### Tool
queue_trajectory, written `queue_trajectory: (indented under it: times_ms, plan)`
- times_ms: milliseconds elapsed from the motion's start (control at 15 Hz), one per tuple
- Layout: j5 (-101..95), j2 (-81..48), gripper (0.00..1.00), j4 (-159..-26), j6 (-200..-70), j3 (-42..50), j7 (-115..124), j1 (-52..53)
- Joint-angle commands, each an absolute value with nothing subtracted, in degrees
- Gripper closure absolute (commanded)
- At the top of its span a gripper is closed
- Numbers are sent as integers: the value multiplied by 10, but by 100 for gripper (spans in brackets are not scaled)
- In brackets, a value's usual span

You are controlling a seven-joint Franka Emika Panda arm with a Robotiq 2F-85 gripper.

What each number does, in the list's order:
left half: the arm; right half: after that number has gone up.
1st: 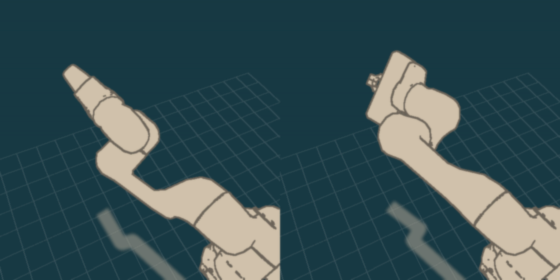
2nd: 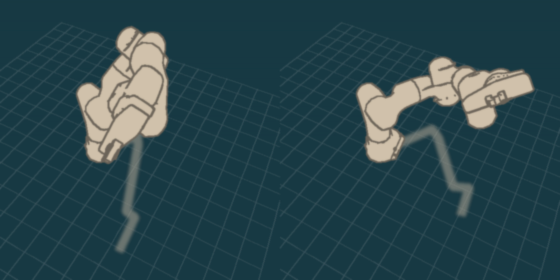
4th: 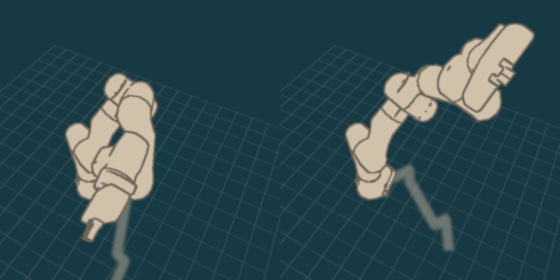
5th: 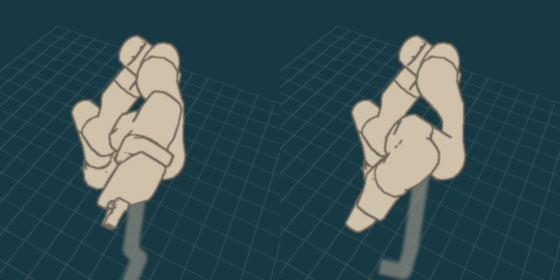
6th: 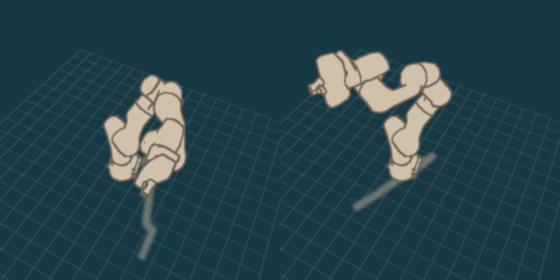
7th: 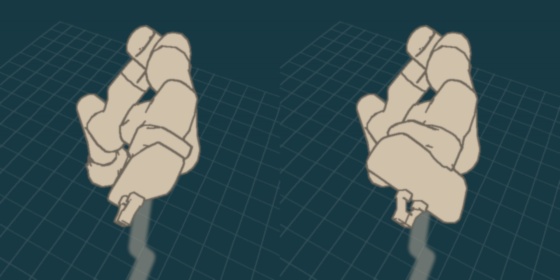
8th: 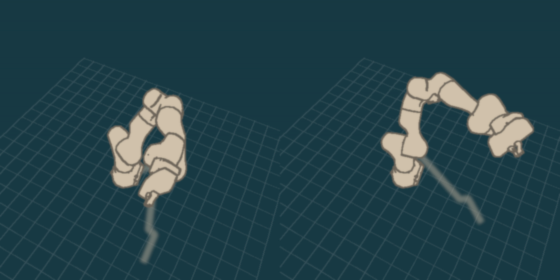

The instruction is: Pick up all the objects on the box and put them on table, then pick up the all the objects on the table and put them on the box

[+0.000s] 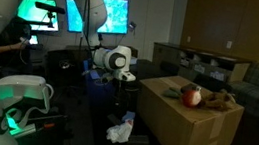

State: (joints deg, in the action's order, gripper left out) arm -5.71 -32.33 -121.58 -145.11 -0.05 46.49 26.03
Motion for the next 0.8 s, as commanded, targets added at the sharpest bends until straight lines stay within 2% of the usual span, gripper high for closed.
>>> queue_trajectory:
  times_ms: [0,733]
  plan:
    - [-46,-349,0,-1185,-1454,-4,544,281]
    - [-46,-437,0,-1149,-1518,-4,687,311]
